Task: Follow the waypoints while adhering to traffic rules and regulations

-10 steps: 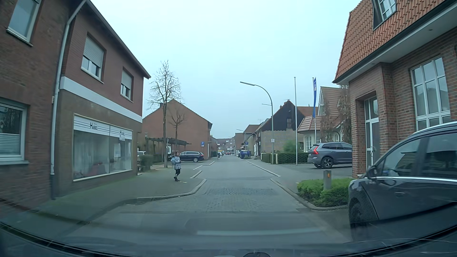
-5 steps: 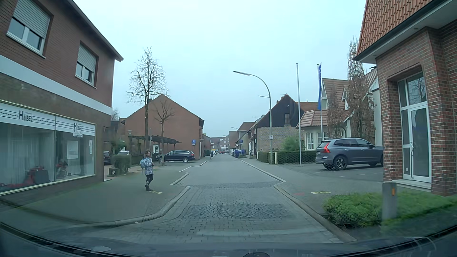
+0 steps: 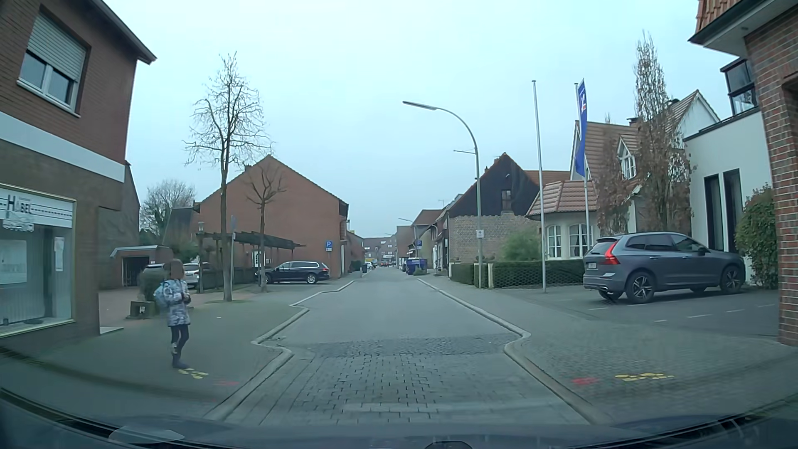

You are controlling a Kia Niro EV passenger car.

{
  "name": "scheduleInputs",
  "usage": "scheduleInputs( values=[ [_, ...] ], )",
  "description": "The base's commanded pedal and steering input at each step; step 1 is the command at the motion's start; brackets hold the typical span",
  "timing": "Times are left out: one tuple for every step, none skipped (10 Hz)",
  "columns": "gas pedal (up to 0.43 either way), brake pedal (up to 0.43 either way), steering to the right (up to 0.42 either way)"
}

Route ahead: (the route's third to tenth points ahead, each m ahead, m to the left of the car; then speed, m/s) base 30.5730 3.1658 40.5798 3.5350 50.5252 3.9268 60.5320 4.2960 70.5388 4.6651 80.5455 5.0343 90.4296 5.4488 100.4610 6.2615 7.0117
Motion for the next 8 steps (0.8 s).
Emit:
scheduleInputs(
  values=[
    [0.15,0.0,-0.009],
    [0.15,0.0,-0.011],
    [0.15,0.0,-0.011],
    [0.15,0.0,-0.013],
    [0.15,0.0,-0.017],
    [0.15,0.0,-0.019],
    [0.15,0.0,-0.019],
    [0.15,0.0,-0.019]
  ],
)
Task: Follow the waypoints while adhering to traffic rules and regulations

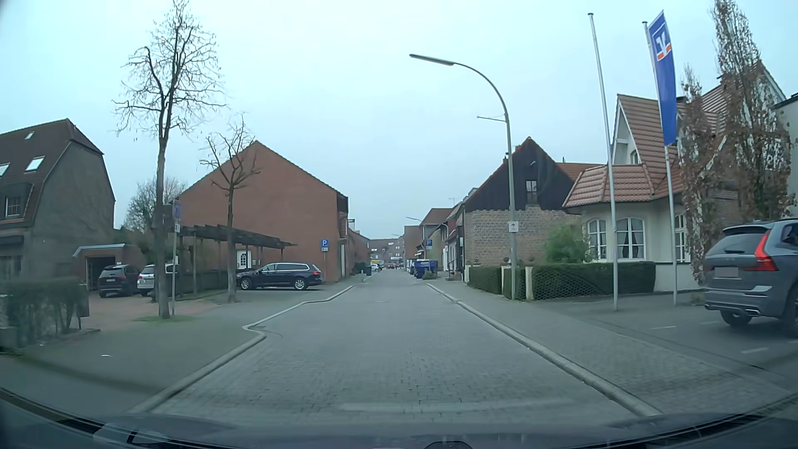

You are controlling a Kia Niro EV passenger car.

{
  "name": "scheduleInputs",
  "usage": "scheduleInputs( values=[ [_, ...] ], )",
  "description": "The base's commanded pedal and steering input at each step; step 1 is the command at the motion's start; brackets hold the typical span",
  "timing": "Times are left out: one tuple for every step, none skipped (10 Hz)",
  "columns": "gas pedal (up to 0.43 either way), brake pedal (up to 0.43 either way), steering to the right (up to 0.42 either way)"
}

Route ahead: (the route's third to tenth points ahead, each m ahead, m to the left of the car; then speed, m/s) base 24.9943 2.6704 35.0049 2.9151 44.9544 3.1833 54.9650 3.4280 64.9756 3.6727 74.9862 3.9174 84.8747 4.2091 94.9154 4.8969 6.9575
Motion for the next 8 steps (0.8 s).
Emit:
scheduleInputs(
  values=[
    [0.15,0.0,-0.019],
    [0.15,0.0,-0.019],
    [0.15,0.0,-0.019],
    [0.15,0.0,-0.016],
    [0.15,0.0,-0.012],
    [0.15,0.0,-0.009],
    [0.15,0.0,-0.009],
    [0.15,0.0,-0.008]
  ],
)
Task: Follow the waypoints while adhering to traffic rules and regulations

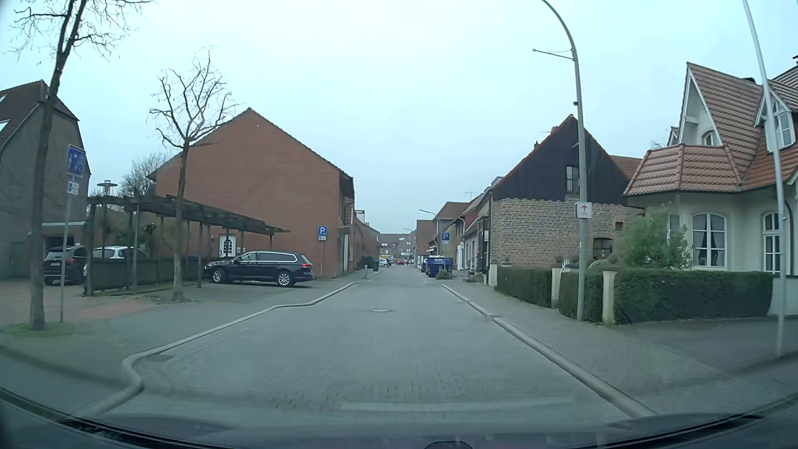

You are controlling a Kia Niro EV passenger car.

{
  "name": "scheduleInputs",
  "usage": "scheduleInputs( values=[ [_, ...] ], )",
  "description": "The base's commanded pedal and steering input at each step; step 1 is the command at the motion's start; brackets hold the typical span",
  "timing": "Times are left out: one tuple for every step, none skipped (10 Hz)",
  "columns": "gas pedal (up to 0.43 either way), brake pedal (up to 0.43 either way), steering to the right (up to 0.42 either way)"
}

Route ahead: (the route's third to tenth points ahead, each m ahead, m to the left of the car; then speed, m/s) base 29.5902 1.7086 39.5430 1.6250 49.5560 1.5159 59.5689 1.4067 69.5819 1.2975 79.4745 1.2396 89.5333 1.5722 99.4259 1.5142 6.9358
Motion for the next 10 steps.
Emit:
scheduleInputs(
  values=[
    [0.15,0.0,-0.005],
    [0.15,0.0,-0.005],
    [0.15,0.0,0.0],
    [0.15,0.0,0.004],
    [0.15,0.0,0.004],
    [0.15,0.0,0.001],
    [0.15,0.0,-0.002],
    [0.15,0.0,-0.003],
    [0.15,0.0,-0.004],
    [0.15,0.0,-0.004]
  ],
)
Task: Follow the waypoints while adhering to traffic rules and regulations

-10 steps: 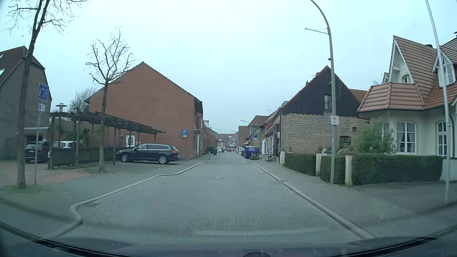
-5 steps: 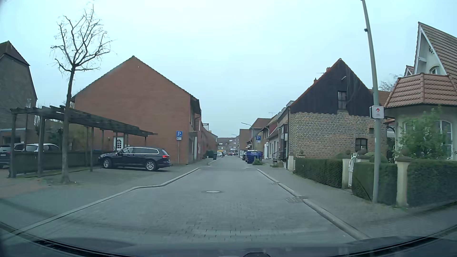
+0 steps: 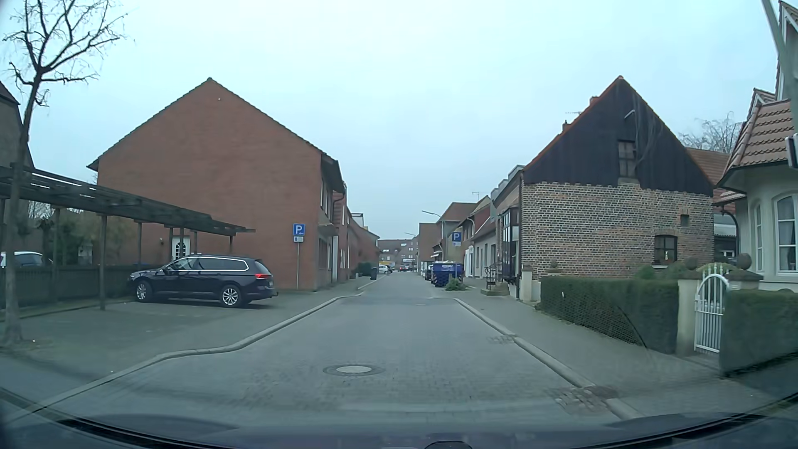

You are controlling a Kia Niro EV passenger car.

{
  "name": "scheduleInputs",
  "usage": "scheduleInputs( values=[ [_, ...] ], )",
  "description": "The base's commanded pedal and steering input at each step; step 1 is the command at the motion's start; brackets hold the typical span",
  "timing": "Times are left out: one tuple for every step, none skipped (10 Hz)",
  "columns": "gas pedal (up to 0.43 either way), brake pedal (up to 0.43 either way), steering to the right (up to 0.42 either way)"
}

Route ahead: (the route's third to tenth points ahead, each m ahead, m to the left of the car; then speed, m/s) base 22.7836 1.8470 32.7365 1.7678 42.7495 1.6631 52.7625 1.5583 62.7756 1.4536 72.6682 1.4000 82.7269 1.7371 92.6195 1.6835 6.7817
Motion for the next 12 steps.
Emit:
scheduleInputs(
  values=[
    [0.15,0.0,-0.004],
    [0.15,0.0,-0.004],
    [0.15,0.0,-0.004],
    [0.15,0.0,-0.005],
    [0.15,0.0,-0.009],
    [0.15,0.0,-0.011],
    [0.15,0.0,-0.011],
    [0.15,0.0,-0.011],
    [0.15,0.0,-0.011],
    [0.15,0.0,-0.011],
    [0.15,0.0,-0.011],
    [0.15,0.0,-0.011]
  ],
)
